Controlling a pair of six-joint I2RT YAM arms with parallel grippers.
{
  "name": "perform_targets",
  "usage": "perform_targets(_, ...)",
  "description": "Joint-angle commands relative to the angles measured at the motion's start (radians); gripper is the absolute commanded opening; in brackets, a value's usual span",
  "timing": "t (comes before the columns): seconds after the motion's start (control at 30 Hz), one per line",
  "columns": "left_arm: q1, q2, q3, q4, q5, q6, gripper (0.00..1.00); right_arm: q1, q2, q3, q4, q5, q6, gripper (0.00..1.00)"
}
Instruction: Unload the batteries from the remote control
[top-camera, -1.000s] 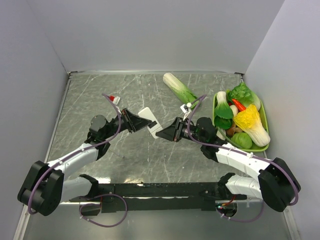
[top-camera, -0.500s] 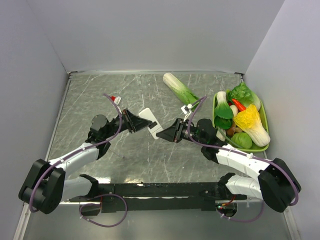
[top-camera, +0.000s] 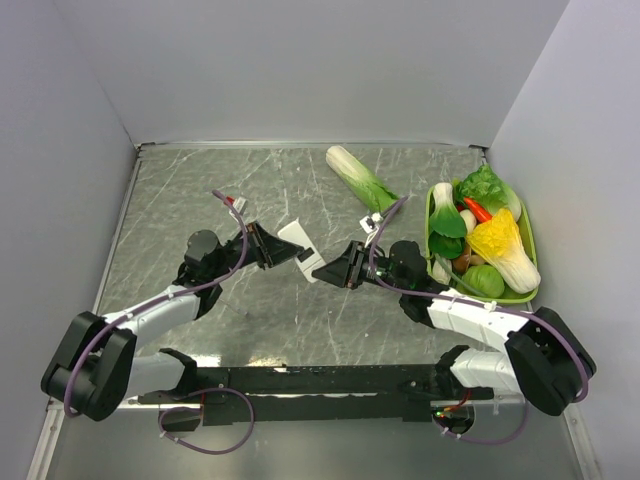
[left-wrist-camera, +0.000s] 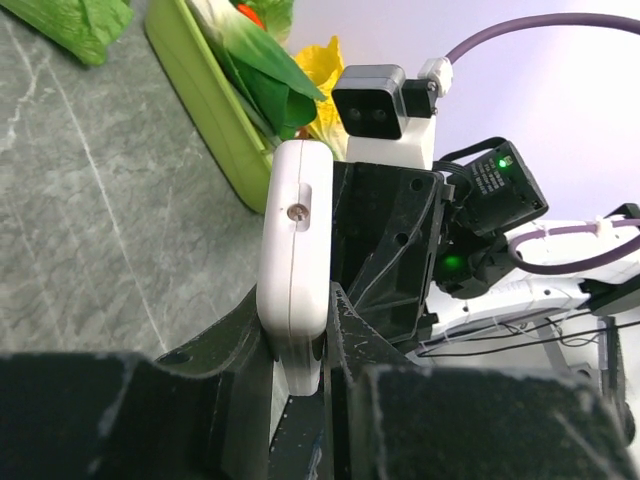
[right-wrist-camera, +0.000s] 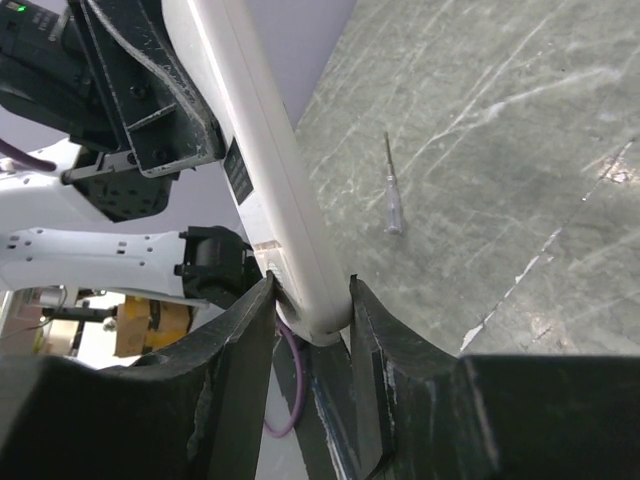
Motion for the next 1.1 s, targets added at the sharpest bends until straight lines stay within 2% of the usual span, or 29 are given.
perform_targets(0.0, 0.035, -0.008, 0.017, -0.029, -0.118, 0.094, 0.01, -0.015, 0.012, -0.015, -0.066, 0.081, -0.053, 0.33)
perform_targets(0.17, 0.035, 0.000, 0.017, -0.022, -0.114, 0.090, 0.01, -0.015, 0.044, -0.013, -0.037, 0.061, -0.036, 0.29)
perform_targets(0.33, 0.041, 0.015, 0.017, 0.003, -0.091, 0.050, 0.01, -0.017, 0.055, -0.033, -0.005, 0.052, -0.024, 0.30)
perform_targets(0.63, 0.061, 0.040, 0.054, -0.189, -0.190, 0.107, 0.01, -0.026, 0.051, -0.022, -0.081, 0.119, -0.059, 0.28)
perform_targets(0.77, 0.062, 0.067, 0.065, -0.267, -0.236, 0.131, 0.01, -0.030, 0.090, 0.031, -0.228, 0.191, -0.096, 0.28)
perform_targets(0.9, 0.068, 0.115, 0.072, -0.292, -0.235, 0.127, 0.01, -0.029, 0.129, 0.076, -0.336, 0.266, -0.131, 0.33)
perform_targets(1.07, 0.073, 0.209, 0.109, -0.354, -0.241, 0.133, 0.01, -0.027, 0.097, 0.076, -0.342, 0.274, -0.166, 0.44)
